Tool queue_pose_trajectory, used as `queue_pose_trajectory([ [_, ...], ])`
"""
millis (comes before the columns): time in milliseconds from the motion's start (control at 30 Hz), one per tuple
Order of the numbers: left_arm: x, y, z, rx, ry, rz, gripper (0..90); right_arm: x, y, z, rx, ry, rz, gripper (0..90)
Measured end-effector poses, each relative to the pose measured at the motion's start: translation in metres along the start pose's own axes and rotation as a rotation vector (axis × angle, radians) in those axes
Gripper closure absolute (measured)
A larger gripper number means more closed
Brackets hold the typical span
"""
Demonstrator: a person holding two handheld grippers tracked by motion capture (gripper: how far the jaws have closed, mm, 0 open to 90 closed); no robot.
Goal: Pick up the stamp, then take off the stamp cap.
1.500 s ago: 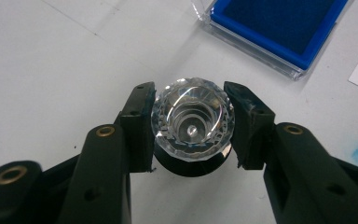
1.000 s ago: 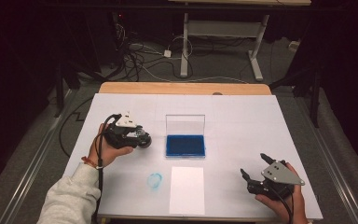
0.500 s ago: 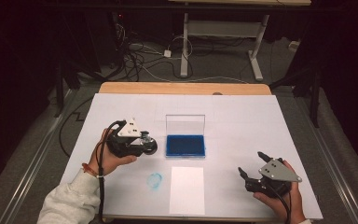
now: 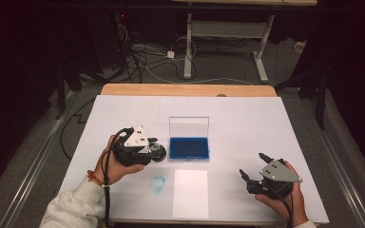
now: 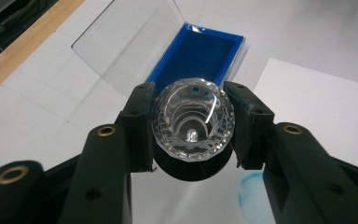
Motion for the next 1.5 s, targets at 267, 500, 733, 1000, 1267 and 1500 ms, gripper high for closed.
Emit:
queue_pose_trajectory([
  [267, 0.01, 0.006, 0.001, -0.017, -0.001, -0.044, 55.1, 0.0, -0.001, 0.001, 0.006, 0.011, 0.008, 18.8],
  [500, 0.017, 0.008, 0.009, -0.002, 0.011, -0.072, 55.1, -0.006, 0.0, 0.002, 0.011, -0.017, 0.029, 17.0],
  [733, 0.026, 0.014, 0.015, -0.003, 0.037, -0.094, 55.1, -0.012, 0.004, 0.006, 0.068, 0.011, 0.106, 16.7],
  [1000, 0.026, 0.027, 0.035, 0.024, 0.042, -0.124, 55.1, -0.03, 0.022, 0.022, 0.039, -0.001, 0.196, 17.4],
  [1267, 0.016, 0.041, 0.046, 0.046, 0.004, -0.152, 55.1, -0.065, 0.061, 0.049, 0.038, -0.026, 0.302, 22.2],
  [1500, 0.017, 0.042, 0.053, 0.073, -0.011, -0.139, 55.1, -0.09, 0.085, 0.072, 0.072, -0.008, 0.356, 22.2],
])
Point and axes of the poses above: each handheld gripper's, and its own axes: y roughly forward along the jaws, z roughly out of its top, x roughly to its right, the point moved 2 cm from there along y, roughly forward along the jaws, and after that the axes turned 1 degree about -x, right-handed, at the moved point
